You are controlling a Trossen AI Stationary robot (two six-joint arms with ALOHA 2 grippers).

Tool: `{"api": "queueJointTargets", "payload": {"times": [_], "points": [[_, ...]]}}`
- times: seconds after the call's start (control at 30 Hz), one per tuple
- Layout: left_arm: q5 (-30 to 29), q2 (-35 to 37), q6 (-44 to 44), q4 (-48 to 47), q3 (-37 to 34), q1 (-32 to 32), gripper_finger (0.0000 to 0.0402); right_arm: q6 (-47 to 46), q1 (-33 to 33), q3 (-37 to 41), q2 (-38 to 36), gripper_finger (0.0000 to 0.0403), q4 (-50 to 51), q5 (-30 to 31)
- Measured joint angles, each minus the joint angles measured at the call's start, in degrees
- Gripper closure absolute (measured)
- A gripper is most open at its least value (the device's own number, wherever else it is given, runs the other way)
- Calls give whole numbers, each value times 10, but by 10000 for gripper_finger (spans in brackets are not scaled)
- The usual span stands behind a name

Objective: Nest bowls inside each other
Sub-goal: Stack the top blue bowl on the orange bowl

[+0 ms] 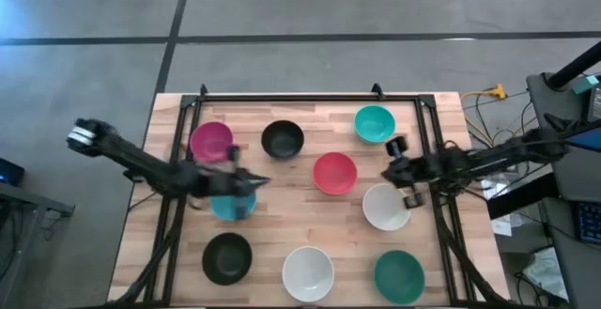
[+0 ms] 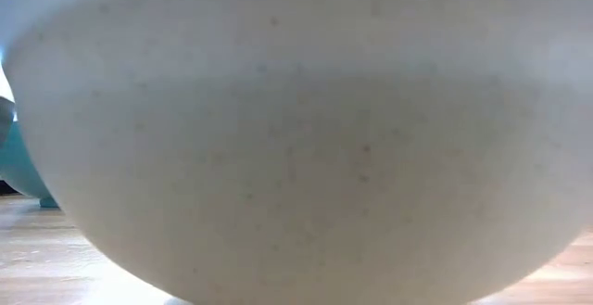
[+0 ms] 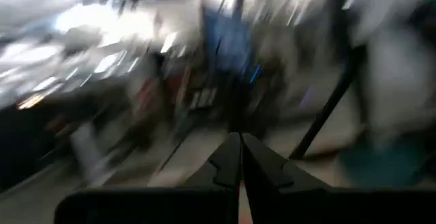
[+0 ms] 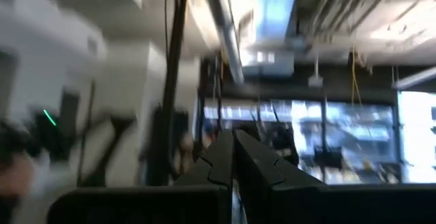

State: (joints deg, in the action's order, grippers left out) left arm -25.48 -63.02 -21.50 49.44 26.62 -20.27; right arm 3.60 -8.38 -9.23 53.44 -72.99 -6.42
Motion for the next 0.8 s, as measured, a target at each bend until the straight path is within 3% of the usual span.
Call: {"api": "queueJointTargets", "payload": {"times": [0.17,0.23,0.33,0.47,0.63,0.8], "points": [[-250,-119,-43,-136,114,0,402,91,-1,-79,112,394,105,22],[-330,-154,-59,-181,147,-1,402,135,-6,-104,131,394,160,85],[-402,-183,-103,-204,184,-4,402,221,-17,-143,148,394,233,241],[-419,-190,-169,-202,217,-7,402,326,-30,-188,157,394,269,432],[-449,-177,-164,-197,215,-13,402,457,-29,-250,156,394,273,630],[-503,-167,-217,-200,208,-14,402,583,-21,-308,152,394,274,752]]}}
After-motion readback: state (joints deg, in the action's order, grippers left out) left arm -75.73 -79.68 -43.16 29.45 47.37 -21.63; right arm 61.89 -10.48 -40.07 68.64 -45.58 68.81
